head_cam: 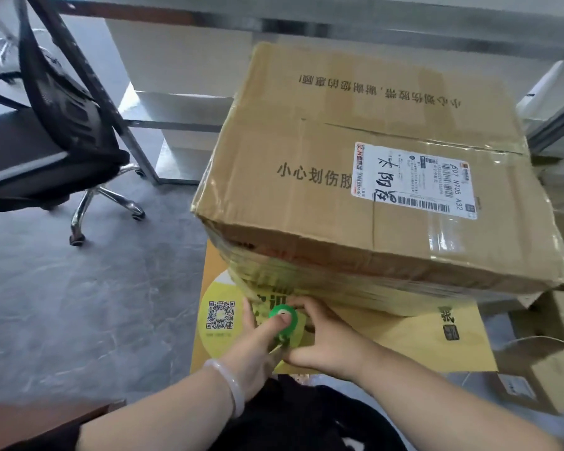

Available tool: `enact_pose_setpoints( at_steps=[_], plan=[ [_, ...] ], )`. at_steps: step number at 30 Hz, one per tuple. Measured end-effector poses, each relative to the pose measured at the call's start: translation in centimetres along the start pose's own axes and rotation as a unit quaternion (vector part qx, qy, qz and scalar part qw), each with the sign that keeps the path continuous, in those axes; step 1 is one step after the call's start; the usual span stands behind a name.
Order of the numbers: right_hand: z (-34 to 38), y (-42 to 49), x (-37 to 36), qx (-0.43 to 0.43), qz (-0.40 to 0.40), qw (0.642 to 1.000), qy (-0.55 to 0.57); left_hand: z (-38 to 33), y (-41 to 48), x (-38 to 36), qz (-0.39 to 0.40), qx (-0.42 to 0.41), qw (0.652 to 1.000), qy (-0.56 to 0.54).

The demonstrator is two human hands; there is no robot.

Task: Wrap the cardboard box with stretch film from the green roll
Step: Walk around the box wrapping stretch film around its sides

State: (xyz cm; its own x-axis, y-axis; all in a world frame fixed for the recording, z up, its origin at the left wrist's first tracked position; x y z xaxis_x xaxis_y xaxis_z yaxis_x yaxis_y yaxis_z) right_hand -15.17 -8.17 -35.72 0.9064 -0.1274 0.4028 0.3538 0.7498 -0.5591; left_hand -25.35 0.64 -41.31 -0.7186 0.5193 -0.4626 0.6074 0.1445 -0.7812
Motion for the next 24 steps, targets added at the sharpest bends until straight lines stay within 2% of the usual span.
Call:
enact_pose_setpoints(
  at_steps=[2,5,9,13,18,21,24],
  plan=[
    [-0.9,-0.6,-0.1,-0.015,-0.009,0.999,0.031,0.7,-0.1,-0.5,0.005,-0.001,1.000,0.001],
    [-1.3,-1.9,-0.2,0.007,0.006,0.999,0.051,1.3,-0.9,-1.0,-0.002,-0.008,1.000,-0.019],
    [-1.2,-2.8,1.3,0.070,0.034,0.997,-0.021,2.5,-1.7,-2.2,-0.028,-0.025,0.998,-0.048],
    [-2.2,-3.2,3.6,0.080,0.103,0.991,-0.039,3.9,-1.8,-4.6,-0.039,-0.076,0.994,-0.073],
    [-3.6,-5.0,6.4,0.128,0.179,0.971,-0.090,7.1,-1.8,-8.6,-0.101,-0.122,0.976,-0.149],
    [-4.3,-6.3,7.9,0.166,0.196,0.960,-0.113,9.0,-1.9,-11.3,-0.137,-0.139,0.960,-0.201],
    [-5.1,-7.0,9.1,0.142,0.205,0.965,-0.077,10.1,-2.0,-13.3,-0.167,-0.140,0.950,-0.222]
  ],
)
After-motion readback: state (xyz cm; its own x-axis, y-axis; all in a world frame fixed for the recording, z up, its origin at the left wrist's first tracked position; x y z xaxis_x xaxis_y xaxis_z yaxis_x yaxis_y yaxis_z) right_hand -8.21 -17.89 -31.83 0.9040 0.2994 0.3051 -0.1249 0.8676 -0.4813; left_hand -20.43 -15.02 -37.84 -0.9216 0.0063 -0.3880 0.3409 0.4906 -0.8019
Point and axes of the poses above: each hand's wrist, its own y-axis towards the middle knuckle, its own x-axis out of the back of the hand, z = x × y, the point moved 3 cm from there along y, towards the middle knuckle, and after that the axes turned 5 degrees about x, right-handed, at the moved point
